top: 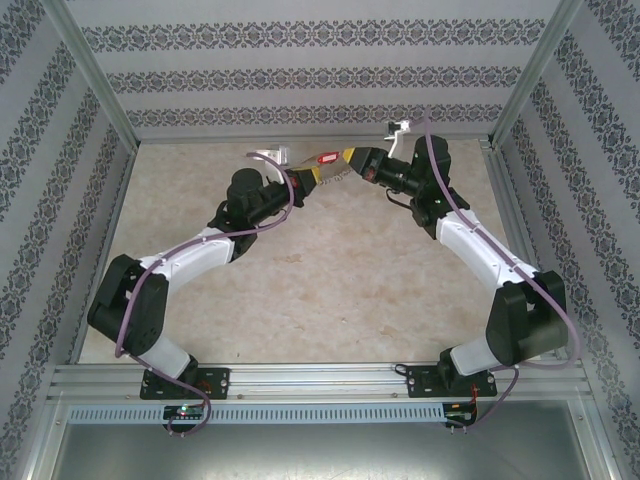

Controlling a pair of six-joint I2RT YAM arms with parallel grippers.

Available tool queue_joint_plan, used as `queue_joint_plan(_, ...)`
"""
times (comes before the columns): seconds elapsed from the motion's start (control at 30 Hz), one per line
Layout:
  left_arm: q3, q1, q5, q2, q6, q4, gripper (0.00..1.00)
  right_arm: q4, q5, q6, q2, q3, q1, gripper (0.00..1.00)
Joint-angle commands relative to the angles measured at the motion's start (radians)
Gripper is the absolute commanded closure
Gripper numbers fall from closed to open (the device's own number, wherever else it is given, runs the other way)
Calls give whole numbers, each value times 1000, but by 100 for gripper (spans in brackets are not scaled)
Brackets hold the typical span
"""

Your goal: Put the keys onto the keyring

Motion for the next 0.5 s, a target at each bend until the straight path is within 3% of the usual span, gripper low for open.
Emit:
queue_joint_plan(0.0, -17, 31, -79, -34, 19, 6, 100, 20, -15, -21, -36, -22, -7, 100)
queue_joint_plan(0.47, -24, 75, -83, -50, 6, 11, 100, -44, -46, -68, -59, -41, -31, 100)
